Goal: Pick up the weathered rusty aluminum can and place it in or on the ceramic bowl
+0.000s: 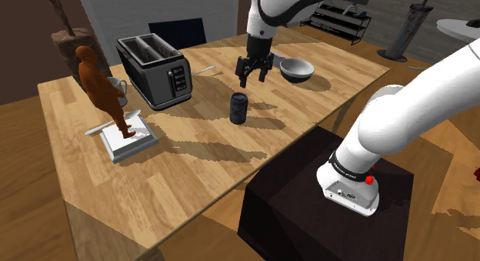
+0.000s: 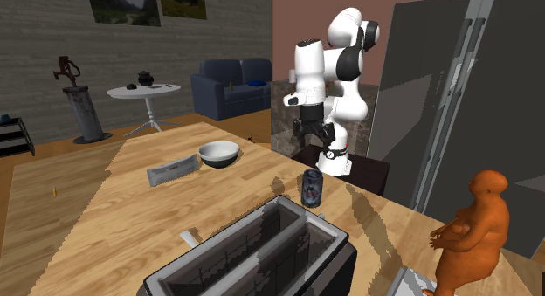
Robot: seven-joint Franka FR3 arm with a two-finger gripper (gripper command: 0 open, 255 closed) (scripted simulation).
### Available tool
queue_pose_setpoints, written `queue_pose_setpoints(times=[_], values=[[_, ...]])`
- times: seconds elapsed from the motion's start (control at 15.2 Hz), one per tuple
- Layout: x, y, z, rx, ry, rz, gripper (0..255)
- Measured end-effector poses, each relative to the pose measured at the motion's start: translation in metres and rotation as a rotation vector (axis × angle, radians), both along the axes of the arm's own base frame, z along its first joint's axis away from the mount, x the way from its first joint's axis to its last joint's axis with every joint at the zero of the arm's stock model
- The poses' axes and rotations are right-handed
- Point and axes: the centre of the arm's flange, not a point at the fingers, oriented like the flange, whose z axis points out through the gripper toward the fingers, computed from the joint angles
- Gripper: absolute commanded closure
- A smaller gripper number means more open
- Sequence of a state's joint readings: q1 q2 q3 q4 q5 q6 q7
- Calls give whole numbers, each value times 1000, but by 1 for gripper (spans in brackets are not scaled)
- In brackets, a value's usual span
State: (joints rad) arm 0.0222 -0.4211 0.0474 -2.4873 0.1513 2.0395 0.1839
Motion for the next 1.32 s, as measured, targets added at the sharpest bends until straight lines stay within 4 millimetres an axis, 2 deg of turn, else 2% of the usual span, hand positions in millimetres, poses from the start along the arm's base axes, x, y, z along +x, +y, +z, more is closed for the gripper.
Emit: queue_pose_setpoints(times=[0.26,0.73,1.19,1.25,1.32], values=[[28,12,-45,-8,14,-7,0],[33,22,-85,-9,16,-9,0],[33,23,-93,-9,15,-9,0],[33,23,-93,-9,15,-9,255],[33,23,-93,-9,14,-10,255]])
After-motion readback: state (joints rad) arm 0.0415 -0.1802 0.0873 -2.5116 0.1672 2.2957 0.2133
